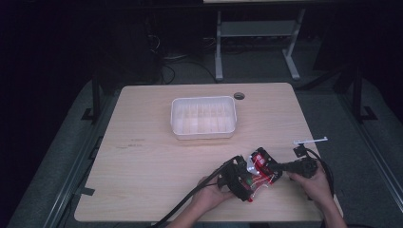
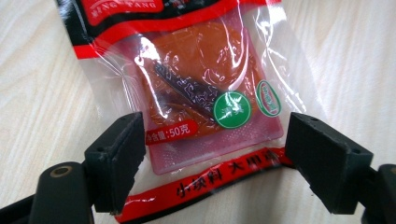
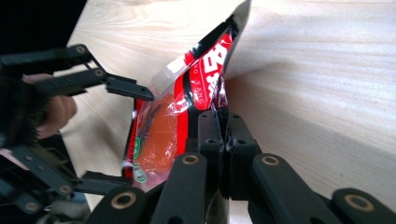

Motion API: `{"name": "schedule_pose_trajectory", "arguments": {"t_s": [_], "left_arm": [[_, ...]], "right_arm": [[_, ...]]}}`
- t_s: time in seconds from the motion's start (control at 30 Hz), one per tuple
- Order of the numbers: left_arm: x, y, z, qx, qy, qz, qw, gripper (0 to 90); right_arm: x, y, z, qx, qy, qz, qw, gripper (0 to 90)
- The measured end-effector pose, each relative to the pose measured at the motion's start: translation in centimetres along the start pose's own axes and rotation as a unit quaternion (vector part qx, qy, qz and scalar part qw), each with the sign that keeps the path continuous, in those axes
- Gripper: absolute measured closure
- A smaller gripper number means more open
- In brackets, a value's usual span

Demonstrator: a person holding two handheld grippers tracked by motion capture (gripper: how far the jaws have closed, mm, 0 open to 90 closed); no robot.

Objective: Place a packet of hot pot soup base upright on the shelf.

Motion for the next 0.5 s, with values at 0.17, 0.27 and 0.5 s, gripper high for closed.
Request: {"name": "schedule_pose_trajectory", "arguments": {"t_s": [0.17, 0.27, 0.5], "left_arm": [[-0.2, -1.5, 0.1, 0.033, 0.006, 0.014, 0.9993, 19.8], [-0.4, -2.8, -0.1, 0.049, 0.014, 0.024, 0.9984, 19.6], [-1.1, -4.9, -2.0, 0.072, 0.004, 0.042, 0.9966, 18.9]], "right_arm": [[-1.1, -0.7, 0.0, 0.012, -0.011, -0.003, 0.9999, 89.1], [-1.9, -1.1, 0.1, 0.02, -0.018, -0.004, 0.9996, 89.2], [-3.7, -2.3, 0.8, 0.046, -0.039, -0.008, 0.9981, 89.3]]}}
Point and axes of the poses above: each handheld gripper's, and its own axes: y roughly forward along the jaws, z roughly out of its top, x roughly to its right, the point moved 10 cm from there along y, roughly forward along the jaws, and after that the axes turned 2 degrees about -z, right-handed, at the moved point
